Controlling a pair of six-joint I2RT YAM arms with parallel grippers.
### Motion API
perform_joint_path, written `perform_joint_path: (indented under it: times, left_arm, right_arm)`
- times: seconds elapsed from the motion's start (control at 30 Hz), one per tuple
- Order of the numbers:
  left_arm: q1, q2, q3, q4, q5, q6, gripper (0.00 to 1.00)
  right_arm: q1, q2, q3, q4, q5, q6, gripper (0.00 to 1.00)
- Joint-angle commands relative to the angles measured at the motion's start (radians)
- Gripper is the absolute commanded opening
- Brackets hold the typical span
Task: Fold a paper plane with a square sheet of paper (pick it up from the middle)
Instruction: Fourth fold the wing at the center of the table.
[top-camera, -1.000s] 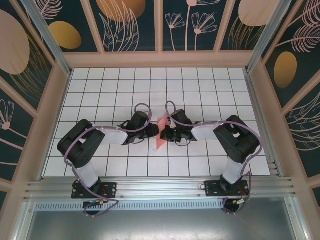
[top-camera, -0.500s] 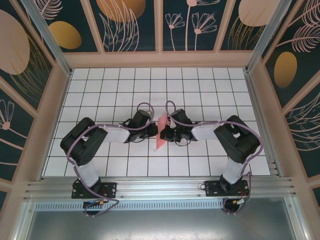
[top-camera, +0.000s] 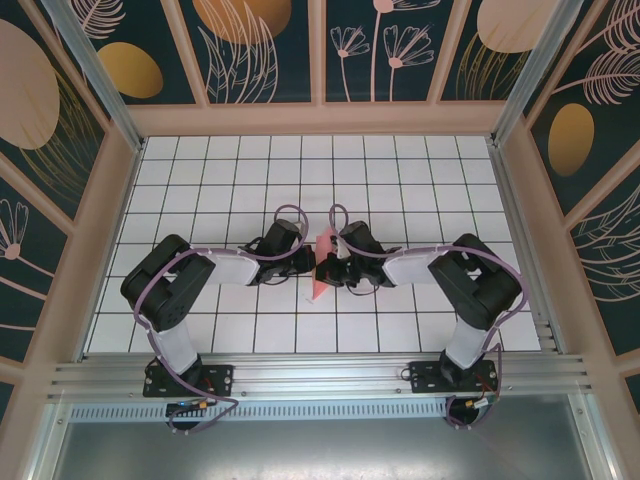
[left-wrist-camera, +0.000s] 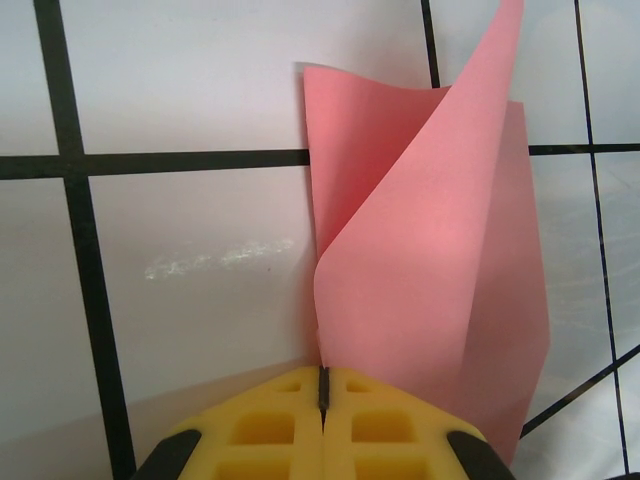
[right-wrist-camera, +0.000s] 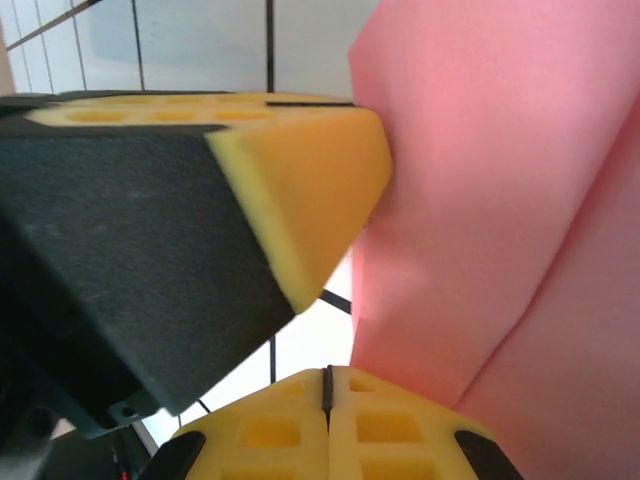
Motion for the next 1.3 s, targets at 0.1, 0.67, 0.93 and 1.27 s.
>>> perform_joint_path:
  times: [0.1,0.67,0.93,1.27]
  left_arm:
    - [-0.008,0.077,-0.007,-0.082,0.01,0.021,0.05]
    - [-0.007,0.084,0.01,-0.111,-0.016,0.033,0.0]
    - [-0.006,0.088,0.015,-0.115,-0.013,0.033,0.0]
    - [-0.007,0.097,0.012,-0.111,-0.011,0.032,0.0]
  right_arm:
    - [0.004,0.057,-0.034,0.061,-0.005,0.03,0.05]
    - [0.01,-0.079,-0.095,0.098,-0.022,0.063,0.07]
    - [0.031,-0.002,-0.083,0.156,-0.039,0.091,0.06]
    - [0.039,0.028,-0.095,0.158,-0.017,0.094,0.06]
